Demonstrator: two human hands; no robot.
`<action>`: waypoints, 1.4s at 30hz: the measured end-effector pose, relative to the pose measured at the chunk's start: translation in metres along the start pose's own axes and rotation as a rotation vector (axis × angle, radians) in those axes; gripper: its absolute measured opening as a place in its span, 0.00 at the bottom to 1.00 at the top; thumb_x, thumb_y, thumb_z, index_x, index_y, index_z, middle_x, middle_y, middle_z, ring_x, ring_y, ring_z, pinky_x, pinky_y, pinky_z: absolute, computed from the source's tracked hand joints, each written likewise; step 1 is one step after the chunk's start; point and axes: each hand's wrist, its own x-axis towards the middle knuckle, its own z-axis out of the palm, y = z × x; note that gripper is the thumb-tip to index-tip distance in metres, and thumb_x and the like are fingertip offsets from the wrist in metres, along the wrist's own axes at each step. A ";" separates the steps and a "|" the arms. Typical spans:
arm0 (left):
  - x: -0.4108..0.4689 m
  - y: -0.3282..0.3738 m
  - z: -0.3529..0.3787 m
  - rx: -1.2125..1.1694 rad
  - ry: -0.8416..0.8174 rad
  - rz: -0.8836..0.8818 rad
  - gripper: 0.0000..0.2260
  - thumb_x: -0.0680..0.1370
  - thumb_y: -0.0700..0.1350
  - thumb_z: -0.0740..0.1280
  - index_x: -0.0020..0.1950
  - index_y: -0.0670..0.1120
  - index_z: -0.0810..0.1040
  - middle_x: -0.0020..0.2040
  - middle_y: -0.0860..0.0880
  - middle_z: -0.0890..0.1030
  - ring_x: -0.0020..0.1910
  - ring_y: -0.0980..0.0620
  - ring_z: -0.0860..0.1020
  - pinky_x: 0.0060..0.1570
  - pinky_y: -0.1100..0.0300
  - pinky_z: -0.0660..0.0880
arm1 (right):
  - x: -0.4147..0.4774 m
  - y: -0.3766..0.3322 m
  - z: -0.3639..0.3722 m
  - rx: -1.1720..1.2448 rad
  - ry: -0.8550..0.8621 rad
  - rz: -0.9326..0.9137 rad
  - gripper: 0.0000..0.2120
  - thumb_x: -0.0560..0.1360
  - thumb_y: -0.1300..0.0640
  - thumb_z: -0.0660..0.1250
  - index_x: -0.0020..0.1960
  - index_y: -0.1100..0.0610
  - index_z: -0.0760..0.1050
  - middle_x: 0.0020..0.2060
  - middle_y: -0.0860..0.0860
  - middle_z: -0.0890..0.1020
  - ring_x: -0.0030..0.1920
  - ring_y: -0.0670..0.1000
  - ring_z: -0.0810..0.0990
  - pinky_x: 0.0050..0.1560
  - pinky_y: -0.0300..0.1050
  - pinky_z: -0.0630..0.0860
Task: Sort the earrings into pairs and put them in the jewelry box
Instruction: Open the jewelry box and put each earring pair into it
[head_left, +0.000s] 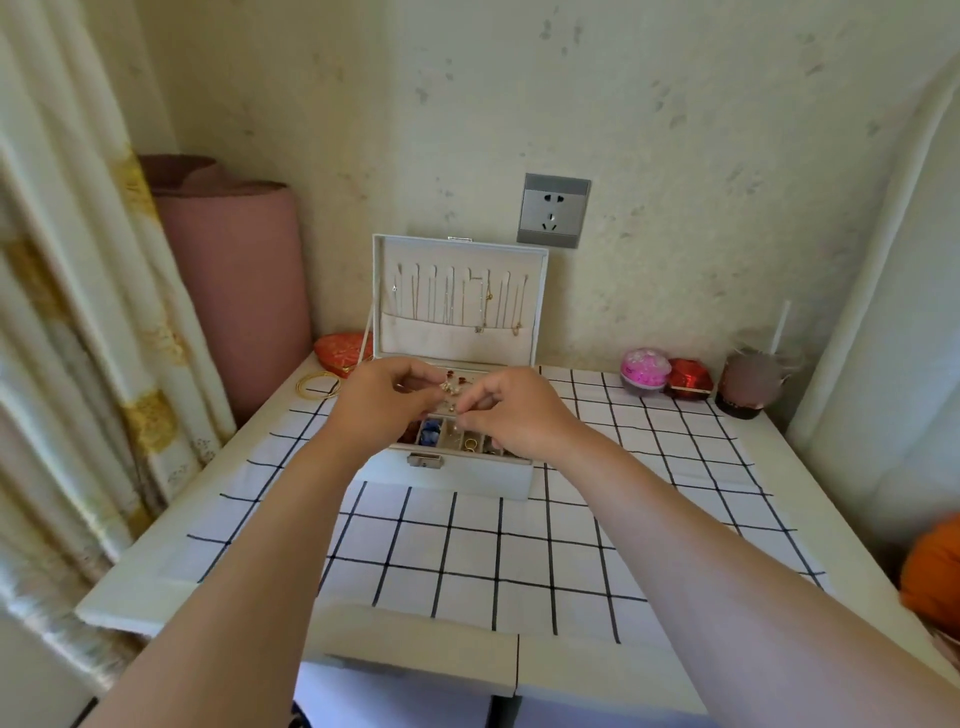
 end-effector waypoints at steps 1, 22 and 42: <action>0.000 -0.001 -0.002 -0.016 -0.003 -0.007 0.07 0.73 0.36 0.74 0.47 0.47 0.84 0.43 0.44 0.84 0.45 0.46 0.83 0.50 0.52 0.82 | 0.000 -0.001 0.001 0.003 -0.012 -0.008 0.05 0.72 0.60 0.77 0.45 0.51 0.84 0.42 0.51 0.86 0.24 0.35 0.76 0.31 0.35 0.73; 0.002 -0.007 -0.002 0.121 -0.024 0.021 0.04 0.77 0.45 0.71 0.52 0.49 0.83 0.46 0.54 0.84 0.48 0.56 0.81 0.51 0.63 0.76 | 0.017 0.007 0.005 -0.095 0.034 -0.053 0.07 0.72 0.55 0.77 0.48 0.48 0.85 0.40 0.41 0.84 0.38 0.36 0.81 0.45 0.38 0.78; 0.075 0.007 -0.033 0.049 0.298 0.045 0.25 0.81 0.58 0.57 0.78 0.52 0.62 0.77 0.51 0.63 0.75 0.51 0.62 0.75 0.51 0.58 | 0.068 0.022 -0.052 0.084 0.405 0.015 0.35 0.75 0.50 0.70 0.77 0.42 0.58 0.74 0.50 0.64 0.67 0.54 0.74 0.68 0.57 0.72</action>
